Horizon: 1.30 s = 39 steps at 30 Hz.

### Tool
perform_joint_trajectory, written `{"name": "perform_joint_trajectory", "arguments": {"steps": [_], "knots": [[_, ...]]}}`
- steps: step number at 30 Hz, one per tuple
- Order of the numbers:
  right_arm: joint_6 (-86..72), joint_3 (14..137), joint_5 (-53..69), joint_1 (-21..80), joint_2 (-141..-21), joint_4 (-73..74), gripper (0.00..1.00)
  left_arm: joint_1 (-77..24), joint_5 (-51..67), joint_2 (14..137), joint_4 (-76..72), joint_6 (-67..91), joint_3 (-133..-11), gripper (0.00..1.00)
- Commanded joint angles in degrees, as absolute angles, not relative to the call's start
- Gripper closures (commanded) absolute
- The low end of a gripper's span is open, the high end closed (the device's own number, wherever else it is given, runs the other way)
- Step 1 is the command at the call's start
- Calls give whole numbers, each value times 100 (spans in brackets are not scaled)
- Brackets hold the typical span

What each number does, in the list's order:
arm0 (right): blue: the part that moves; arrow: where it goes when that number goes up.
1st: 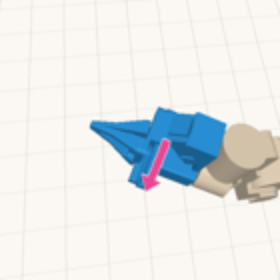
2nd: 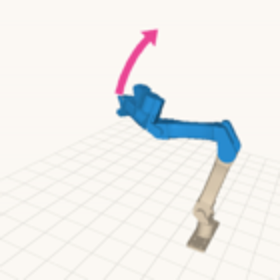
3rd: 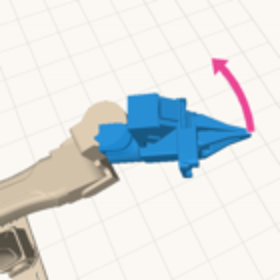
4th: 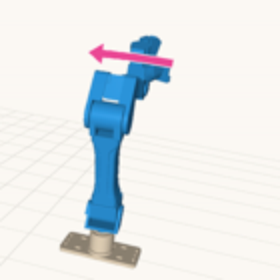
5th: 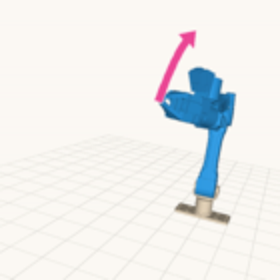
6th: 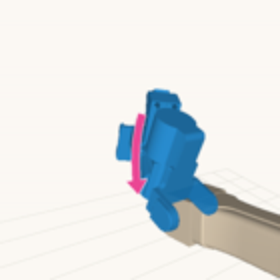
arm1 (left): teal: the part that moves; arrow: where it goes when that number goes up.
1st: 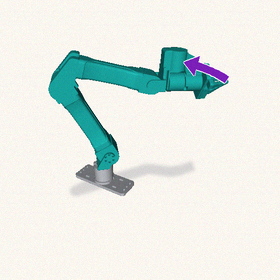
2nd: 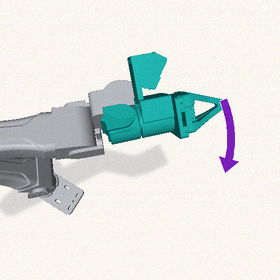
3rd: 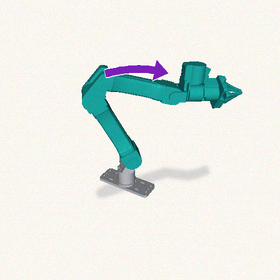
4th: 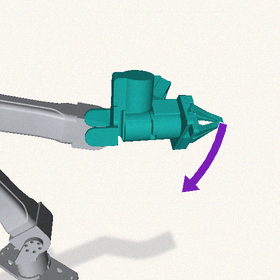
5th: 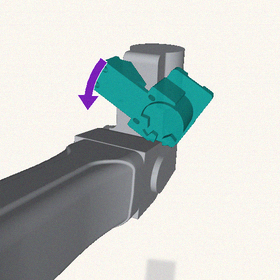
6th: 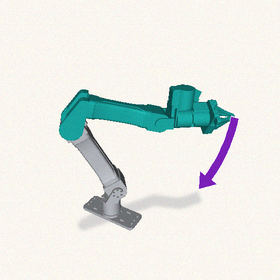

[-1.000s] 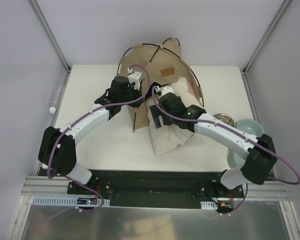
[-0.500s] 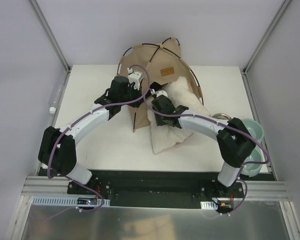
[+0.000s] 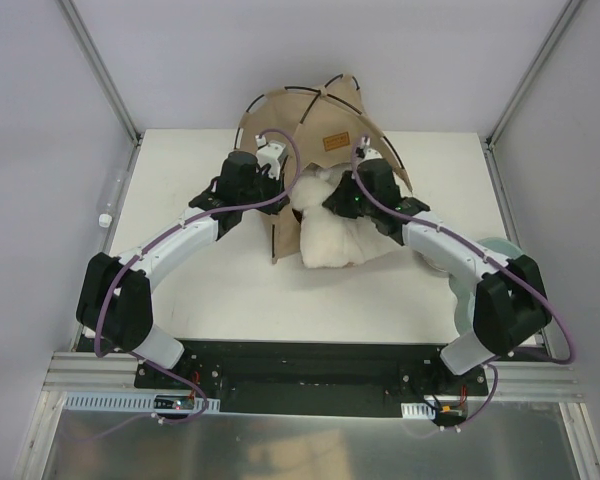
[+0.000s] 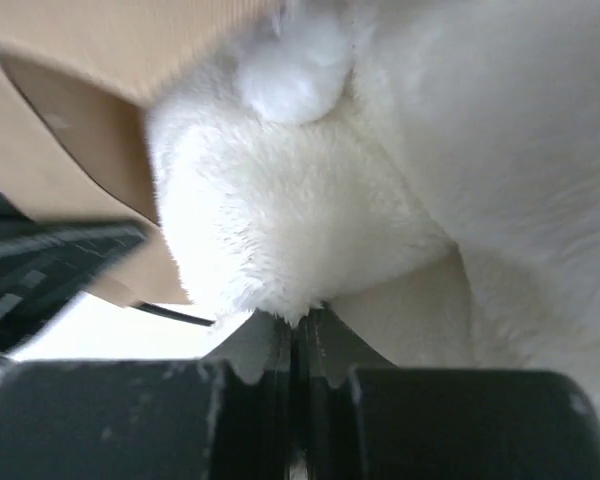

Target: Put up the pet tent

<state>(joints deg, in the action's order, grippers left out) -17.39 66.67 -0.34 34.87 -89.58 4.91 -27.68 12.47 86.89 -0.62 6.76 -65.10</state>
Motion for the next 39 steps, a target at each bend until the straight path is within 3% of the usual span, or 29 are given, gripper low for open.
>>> {"name": "perform_joint_trajectory", "arguments": {"steps": [1,6,12,19,25,27,33,39], "knots": [[-2925,6846,1333,2998,-8771,-974,100,-2725,1380,8631,-220,835,-6697,100],[-3550,7198,1977,2909,-9368,-1511,100,-2725,1380,8640,-220,852,-6724,100],[-3384,7295,1706,2918,-9905,-1328,98,-2716,1354,8640,-220,870,-6715,100],[-2656,7452,732,3032,-9247,-20,40,-2716,1213,8639,-167,844,-6732,100],[-2250,7708,-173,3050,-8589,1493,14,-2698,1169,8710,-132,800,-6785,100],[-2241,7691,-621,3041,-8342,1844,1,-2698,1160,8727,-123,791,-6811,100],[-2022,7357,-2143,3015,-7858,2565,1,-2689,1178,8780,-97,729,-6864,100],[-1609,6996,-2084,2822,-8313,2733,1,-2689,1222,8798,-97,747,-6873,100]]}}
